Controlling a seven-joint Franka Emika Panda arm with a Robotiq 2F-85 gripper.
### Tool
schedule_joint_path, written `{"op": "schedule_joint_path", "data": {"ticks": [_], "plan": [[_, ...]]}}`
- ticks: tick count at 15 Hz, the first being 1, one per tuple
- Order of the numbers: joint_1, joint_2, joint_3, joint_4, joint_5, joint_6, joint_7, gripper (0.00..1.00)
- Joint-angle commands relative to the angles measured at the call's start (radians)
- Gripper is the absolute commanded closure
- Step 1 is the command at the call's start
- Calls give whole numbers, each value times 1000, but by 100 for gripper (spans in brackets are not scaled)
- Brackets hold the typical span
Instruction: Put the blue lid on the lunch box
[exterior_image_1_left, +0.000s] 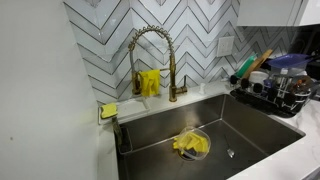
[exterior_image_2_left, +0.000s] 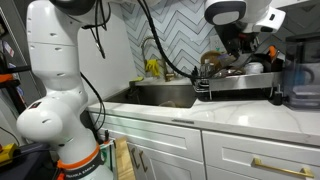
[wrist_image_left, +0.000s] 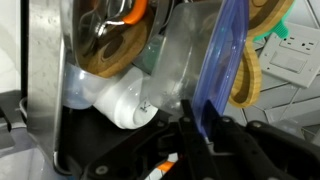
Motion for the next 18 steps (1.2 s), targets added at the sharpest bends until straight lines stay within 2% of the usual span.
{"op": "schedule_joint_path", "data": {"ticks": [1,3,4,5,6,7,9,13,14,18], "plan": [[7,-16,16,-29,-14,26,-16,96],[7,-16,22,-29,-16,16,-21,96],[8,-16,24,-29,-17,16,-25,85],[7,-16,27,-28,-15,12,-30,59],[7,-17,29,-27,-13,13,-29,59],[7,-19,30,-26,-11,16,-33,52],[4,-24,33,-22,2,15,-44,36],[-5,-57,21,-22,-46,-46,-32,5],[-13,-73,10,-18,-97,-107,-18,1],[-62,-137,-26,4,-179,-364,-95,0]]}}
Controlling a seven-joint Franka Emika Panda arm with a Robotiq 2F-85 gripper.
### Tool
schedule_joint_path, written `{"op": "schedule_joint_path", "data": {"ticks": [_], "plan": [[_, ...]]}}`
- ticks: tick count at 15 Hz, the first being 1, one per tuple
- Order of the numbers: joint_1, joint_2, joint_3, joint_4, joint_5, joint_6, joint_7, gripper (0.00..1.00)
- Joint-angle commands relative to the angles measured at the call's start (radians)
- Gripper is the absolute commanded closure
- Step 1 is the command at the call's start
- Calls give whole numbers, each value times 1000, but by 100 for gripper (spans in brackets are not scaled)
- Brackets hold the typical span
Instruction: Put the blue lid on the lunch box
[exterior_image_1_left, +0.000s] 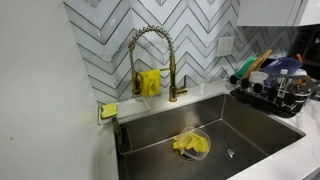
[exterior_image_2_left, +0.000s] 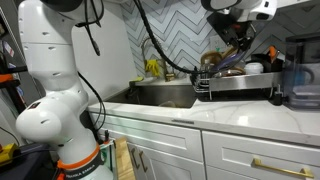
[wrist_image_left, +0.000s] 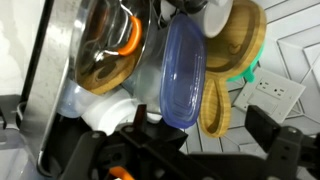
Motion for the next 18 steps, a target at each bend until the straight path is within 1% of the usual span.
{"op": "schedule_joint_path", "data": {"ticks": [1,3,4,5,6,9,11,13,16,17,18], "plan": [[-63,-80,-28,0,-47,-264,-104,0],[-83,-103,-59,29,-98,-435,-142,0],[-95,-101,-80,70,-141,-523,-161,0],[-99,-113,-96,84,-176,-569,-180,0],[-103,-125,-109,96,-208,-591,-193,0],[-103,-171,-133,115,-307,-571,-202,0],[-100,-205,-142,115,-340,-544,-212,0],[-100,-230,-152,128,-349,-534,-220,0],[-98,-268,-170,133,-330,-520,-241,0],[-91,-232,-171,156,-321,-543,-220,0],[-90,-243,-176,159,-322,-541,-221,0]]}}
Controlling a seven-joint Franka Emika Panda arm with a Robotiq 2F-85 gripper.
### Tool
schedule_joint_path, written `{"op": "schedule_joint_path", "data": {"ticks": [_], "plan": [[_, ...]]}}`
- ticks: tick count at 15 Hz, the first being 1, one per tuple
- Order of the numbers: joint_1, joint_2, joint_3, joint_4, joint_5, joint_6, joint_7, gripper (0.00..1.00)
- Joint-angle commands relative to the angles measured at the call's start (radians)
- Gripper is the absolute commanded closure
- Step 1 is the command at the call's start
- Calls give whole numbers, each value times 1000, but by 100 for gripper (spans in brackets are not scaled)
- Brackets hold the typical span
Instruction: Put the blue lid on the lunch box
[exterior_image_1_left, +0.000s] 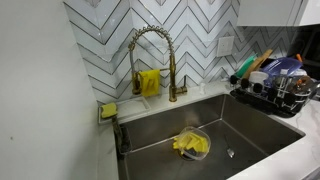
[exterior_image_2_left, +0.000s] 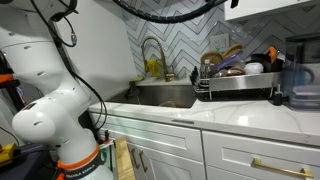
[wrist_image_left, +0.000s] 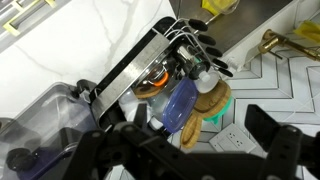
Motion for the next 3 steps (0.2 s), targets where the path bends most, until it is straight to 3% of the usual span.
{"op": "schedule_joint_path", "data": {"ticks": [1,3], "plan": [[16,-4,-19,8,0,-4,0,0],[17,-8,-21,7,-1,-3,0,0]]}}
